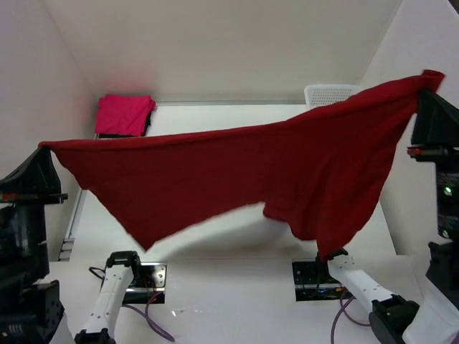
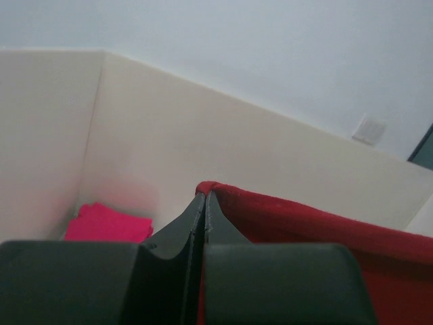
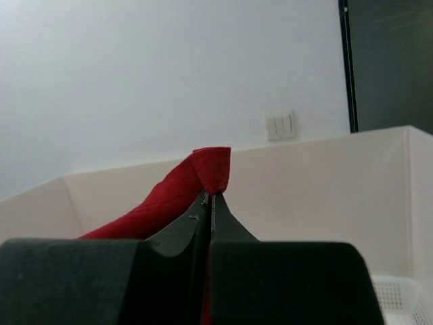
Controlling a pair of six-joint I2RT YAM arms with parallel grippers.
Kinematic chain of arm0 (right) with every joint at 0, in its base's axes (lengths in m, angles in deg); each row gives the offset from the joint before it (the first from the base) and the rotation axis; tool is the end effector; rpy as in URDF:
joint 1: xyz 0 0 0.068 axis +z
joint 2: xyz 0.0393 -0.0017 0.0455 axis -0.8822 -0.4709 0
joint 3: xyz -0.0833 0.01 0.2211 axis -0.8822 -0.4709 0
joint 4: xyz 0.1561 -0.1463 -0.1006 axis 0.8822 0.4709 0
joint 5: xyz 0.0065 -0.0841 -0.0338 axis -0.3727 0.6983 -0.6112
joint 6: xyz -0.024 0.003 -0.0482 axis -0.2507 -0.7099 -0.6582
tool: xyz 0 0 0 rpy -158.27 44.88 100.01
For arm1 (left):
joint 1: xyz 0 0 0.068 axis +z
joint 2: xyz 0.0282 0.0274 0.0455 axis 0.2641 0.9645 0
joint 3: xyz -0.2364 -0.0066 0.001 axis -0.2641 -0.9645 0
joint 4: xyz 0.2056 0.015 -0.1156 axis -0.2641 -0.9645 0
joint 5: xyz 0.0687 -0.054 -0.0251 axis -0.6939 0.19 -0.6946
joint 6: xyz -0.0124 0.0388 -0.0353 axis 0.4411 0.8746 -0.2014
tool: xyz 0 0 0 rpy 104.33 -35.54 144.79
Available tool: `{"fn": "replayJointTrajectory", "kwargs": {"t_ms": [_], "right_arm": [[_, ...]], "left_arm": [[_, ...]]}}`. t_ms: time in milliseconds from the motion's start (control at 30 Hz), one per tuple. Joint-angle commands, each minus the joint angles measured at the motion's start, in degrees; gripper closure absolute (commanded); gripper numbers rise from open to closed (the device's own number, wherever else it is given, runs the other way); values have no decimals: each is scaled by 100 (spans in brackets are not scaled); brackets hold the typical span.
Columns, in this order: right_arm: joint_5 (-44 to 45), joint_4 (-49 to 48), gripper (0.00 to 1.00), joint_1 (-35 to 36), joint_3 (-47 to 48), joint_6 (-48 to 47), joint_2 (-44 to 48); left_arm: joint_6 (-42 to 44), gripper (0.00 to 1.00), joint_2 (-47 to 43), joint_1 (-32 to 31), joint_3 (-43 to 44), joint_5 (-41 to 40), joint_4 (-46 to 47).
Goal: Fold and stack the t-shirts
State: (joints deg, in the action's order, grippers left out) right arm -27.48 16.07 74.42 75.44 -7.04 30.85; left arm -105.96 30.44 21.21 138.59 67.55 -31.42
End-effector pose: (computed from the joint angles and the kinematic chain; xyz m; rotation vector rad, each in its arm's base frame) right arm -0.0075 -0.0056 0.5685 0.0683 0.9150 0.2878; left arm -0.0315 0.0005 0.5055 -0.3658 0.9744 -0.2374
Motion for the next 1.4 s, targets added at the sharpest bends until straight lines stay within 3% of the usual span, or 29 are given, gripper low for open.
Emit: {"fn": "replayJointTrajectory", "kwargs": {"t_ms": [0, 167, 333, 500, 633, 833, 1000, 1133, 1267, 1367], "right_arm": [[296, -112, 100, 41, -564, 5, -566], [490, -401, 100, 41, -1435, 58, -891], [719, -850, 100, 41, -2209, 58, -1716], [771, -1614, 100, 41, -2350, 120, -2560], [771, -1676, 100, 41, -1605, 59, -3184], [693, -1729, 100, 41, -392, -153, -3370], [491, -1580, 100, 41, -48, -205, -2774], [306, -1527, 100, 41, -477, -205, -1878], [95, -1466, 100, 41, -1250, -153, -448], [95, -1125, 100, 41, -1112, -205, 21]], "left_arm": [[-29, 100, 532, 0, -348, -523, -1], [-29, 100, 1139, 0, -1096, -523, 500], [-29, 100, 2316, 0, -1632, -409, 1229], [138, 100, 3685, 0, -1555, -295, 1722], [217, 100, 4163, 0, -1133, -163, 2065], [349, 100, 4480, 0, -17, -101, 2074], [349, 100, 3787, 0, 134, -48, 1916], [349, 100, 2839, 0, -261, -48, 1776], [296, 100, 1216, 0, -806, -232, 1417], [234, 100, 344, 0, -799, -442, 1161]]}}
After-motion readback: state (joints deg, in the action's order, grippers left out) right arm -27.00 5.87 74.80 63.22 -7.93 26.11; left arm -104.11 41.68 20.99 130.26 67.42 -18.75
